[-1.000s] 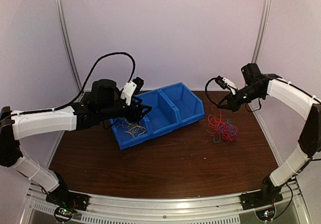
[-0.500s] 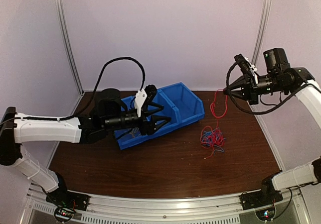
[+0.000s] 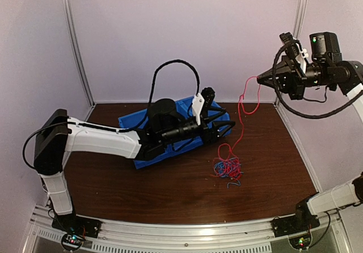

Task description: Untangle the cables

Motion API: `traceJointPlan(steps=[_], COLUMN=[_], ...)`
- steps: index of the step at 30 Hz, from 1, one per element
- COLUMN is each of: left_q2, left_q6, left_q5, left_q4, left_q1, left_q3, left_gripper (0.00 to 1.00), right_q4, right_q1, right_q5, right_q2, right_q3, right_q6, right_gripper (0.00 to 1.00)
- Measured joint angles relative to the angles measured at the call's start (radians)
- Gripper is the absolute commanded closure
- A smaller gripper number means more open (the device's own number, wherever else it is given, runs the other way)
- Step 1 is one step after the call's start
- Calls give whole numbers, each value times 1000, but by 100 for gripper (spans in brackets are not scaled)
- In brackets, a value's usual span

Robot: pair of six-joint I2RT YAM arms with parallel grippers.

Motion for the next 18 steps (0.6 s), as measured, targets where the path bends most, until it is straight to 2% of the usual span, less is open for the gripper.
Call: traceJointPlan(steps=[7, 9, 14, 18], left_q2=[80, 87, 88, 89], left_q6=[-74, -87, -104, -106], left_q5=[83, 109, 169, 204], left_q4=[93, 103, 155, 172], left_q1=[0, -1, -4, -12], left_q3=[42, 42, 21, 7], left_gripper=[53, 52, 40, 42], right_q4=[1, 2, 6, 19], right_q1=[1, 1, 1, 1], right_q5=[-2, -1, 0, 0], right_q2=[3, 3, 3, 3], right_q3=[-5, -8, -18, -43], right_q6=[17, 18, 20, 26], right_gripper=[100, 100, 100, 100])
